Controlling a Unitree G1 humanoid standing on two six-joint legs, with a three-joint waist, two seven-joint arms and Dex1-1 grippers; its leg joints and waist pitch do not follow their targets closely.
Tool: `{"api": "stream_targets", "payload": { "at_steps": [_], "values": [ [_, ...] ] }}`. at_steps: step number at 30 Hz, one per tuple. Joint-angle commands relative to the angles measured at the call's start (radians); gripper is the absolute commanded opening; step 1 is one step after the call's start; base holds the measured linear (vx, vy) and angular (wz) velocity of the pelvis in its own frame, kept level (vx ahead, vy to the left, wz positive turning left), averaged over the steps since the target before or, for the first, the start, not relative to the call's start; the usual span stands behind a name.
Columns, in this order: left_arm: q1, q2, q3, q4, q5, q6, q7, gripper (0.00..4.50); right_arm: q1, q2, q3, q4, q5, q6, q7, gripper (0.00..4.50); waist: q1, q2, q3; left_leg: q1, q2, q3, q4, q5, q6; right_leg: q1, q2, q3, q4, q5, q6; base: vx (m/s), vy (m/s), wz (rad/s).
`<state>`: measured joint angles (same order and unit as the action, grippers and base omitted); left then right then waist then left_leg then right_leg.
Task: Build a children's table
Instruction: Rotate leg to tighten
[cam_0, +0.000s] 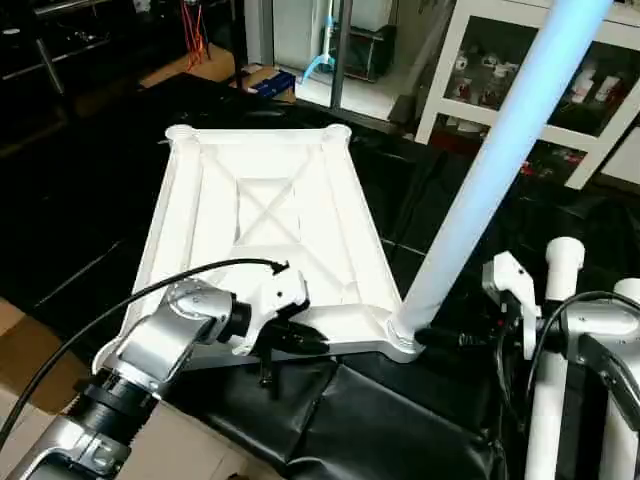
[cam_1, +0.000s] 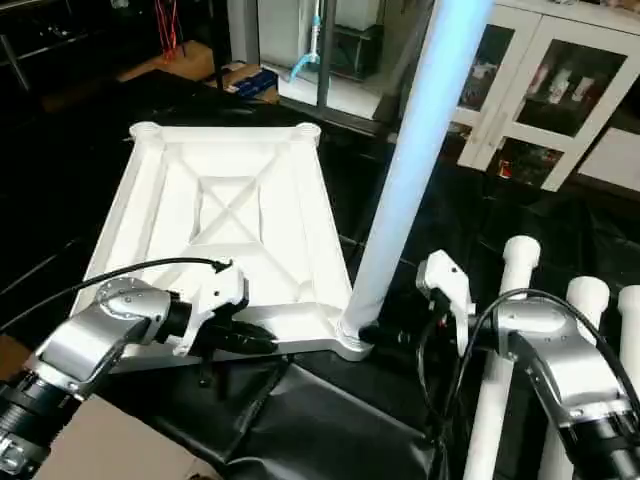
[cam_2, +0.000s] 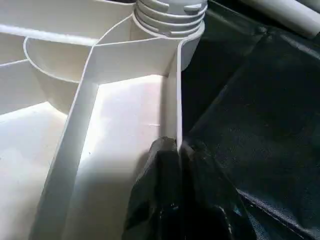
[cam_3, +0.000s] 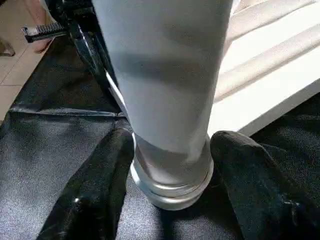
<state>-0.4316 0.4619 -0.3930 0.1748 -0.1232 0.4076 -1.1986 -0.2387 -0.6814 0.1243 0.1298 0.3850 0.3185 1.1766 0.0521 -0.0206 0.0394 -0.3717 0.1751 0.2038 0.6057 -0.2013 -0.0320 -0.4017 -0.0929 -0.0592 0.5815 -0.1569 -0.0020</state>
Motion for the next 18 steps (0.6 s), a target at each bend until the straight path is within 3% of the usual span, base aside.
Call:
{"api": "stream_targets", "payload": {
  "at_steps": [1,6,12,16,18],
  "values": [
    [-0.023,-0.012,-0.011,-0.017,-0.027,-0.018,-0.037,0.0,-0.02,0.002,-0.003,0.012,-0.011,-0.005,0.01,2.46,-0.006,-0.001,-0.058,0.023,0.061,-0.025,-0.078,-0.193,0.042,0.041,-0.053,0.041,-0.049,-0.184,-0.252,0.0,0.0,0.0],
    [-0.022,-0.013,-0.009,-0.019,-0.027,-0.016,-0.039,0.0,-0.026,0.012,-0.004,0.019,-0.014,0.0,0.015,2.04,-0.007,-0.001,-0.057,0.022,0.061,-0.025,-0.078,-0.191,0.045,0.041,-0.053,0.041,-0.049,-0.187,-0.252,0.0,0.0,0.0],
    [-0.02,-0.02,-0.004,-0.02,-0.027,-0.01,-0.027,0.0,-0.036,0.065,-0.03,0.057,0.007,-0.007,-0.044,1.88,-0.012,-0.003,-0.055,0.02,0.059,-0.027,-0.079,-0.222,0.034,0.04,-0.054,0.041,-0.054,-0.244,-0.238,0.0,0.0,0.0],
    [-0.027,-0.054,0.015,-0.001,-0.015,0.022,0.049,0.0,-0.047,0.145,-0.054,0.141,-0.059,-0.059,-0.215,1.84,-0.028,-0.005,-0.053,0.015,0.056,-0.03,-0.081,-0.256,0.011,0.038,-0.054,0.04,-0.06,-0.305,-0.221,0.0,0.0,0.0],
    [-0.04,-0.1,0.035,0.028,0.011,0.046,0.152,0.0,-0.052,0.204,-0.061,0.206,-0.123,-0.06,-0.389,1.75,-0.04,-0.007,-0.053,0.012,0.054,-0.036,-0.083,-0.279,-0.009,0.039,-0.055,0.037,-0.064,-0.364,-0.194,0.0,0.0,0.0]
  ]
}}
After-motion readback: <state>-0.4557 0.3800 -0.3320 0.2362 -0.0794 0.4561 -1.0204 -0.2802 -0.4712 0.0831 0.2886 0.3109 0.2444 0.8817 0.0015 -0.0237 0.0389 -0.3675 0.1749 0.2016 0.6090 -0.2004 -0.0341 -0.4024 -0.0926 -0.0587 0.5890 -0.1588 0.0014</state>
